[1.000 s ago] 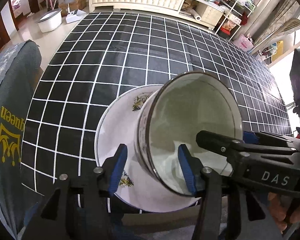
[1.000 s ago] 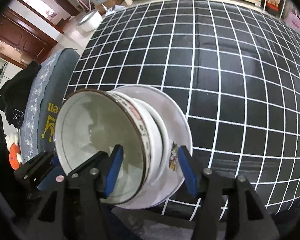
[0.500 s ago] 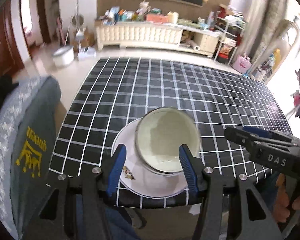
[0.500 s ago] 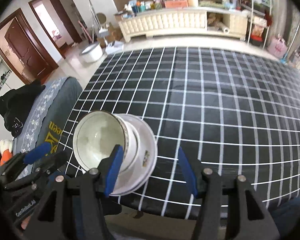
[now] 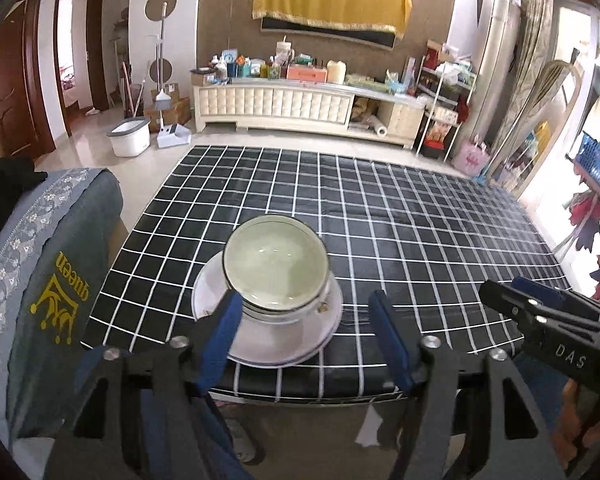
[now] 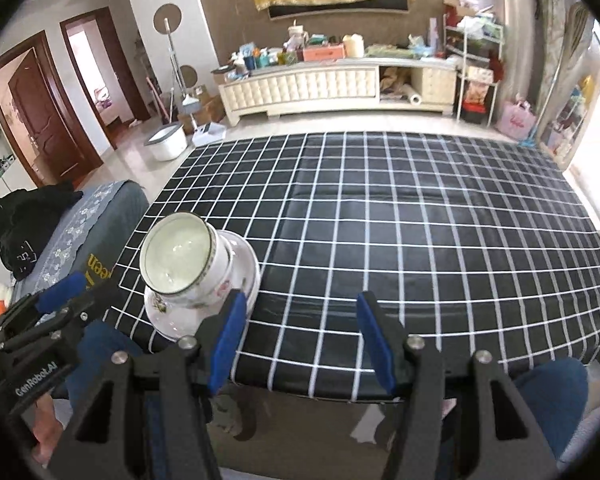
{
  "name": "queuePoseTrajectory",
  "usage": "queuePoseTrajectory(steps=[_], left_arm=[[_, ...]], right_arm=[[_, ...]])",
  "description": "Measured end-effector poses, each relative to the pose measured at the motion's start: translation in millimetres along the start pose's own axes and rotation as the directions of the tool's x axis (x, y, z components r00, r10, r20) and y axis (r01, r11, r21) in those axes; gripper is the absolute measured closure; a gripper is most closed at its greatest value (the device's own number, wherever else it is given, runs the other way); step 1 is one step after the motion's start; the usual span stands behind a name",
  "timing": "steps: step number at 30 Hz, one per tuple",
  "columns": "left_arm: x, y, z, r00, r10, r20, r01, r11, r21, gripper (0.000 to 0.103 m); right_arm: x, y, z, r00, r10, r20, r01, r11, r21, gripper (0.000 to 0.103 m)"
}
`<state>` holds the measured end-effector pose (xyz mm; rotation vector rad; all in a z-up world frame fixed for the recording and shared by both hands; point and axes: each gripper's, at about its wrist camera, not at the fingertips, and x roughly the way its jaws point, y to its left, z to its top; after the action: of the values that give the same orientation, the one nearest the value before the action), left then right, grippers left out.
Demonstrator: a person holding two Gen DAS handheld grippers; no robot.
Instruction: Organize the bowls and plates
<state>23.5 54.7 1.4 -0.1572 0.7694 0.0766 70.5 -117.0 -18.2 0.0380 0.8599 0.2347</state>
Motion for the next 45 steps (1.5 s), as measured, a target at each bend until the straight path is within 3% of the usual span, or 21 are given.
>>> queuePoseTrajectory(steps=[1,3,7,15,24,35,45], left_arm=[[-4,-2,-5,1.0,0.003,0.02,-0.003,1.0,0.005,0.037],[-14,-8,-14,0.999,0.006,0.053,-0.007,1.0,0.02,0.023],[-33,-16,-30,0.996,-0.009,0.091,0.005,0.999,0.046,0.021],[-63,-28,-63,0.989,0.01,0.151,-0.025,0.995,0.1,0.0],[-78,-33,-75,0.983,0.01,0.185,-0.033,0.992,0.121,0.0],[-89,-37,-82,0.977,0.001,0.215,-0.032,0.99,0.14,0.0],[-93,-41,-85,0.972,-0.001,0.233,-0.036,0.988,0.153,0.0]], right_arm=[[-5,2,-4,1.0,-0.008,0.011,0.008,1.0,-0.004,0.041],[-14,1,-16,0.999,-0.027,0.04,0.028,1.0,-0.015,0.041],[-27,-5,-36,0.995,-0.044,0.087,0.045,0.999,-0.005,0.033],[-61,-2,-70,0.978,-0.069,0.196,0.072,0.997,-0.008,0.013],[-88,7,-89,0.954,-0.095,0.284,0.112,0.993,-0.044,0.001],[-97,8,-100,0.941,-0.127,0.313,0.146,0.988,-0.04,0.001],[-99,7,-102,0.944,-0.116,0.309,0.133,0.991,-0.033,0.0]])
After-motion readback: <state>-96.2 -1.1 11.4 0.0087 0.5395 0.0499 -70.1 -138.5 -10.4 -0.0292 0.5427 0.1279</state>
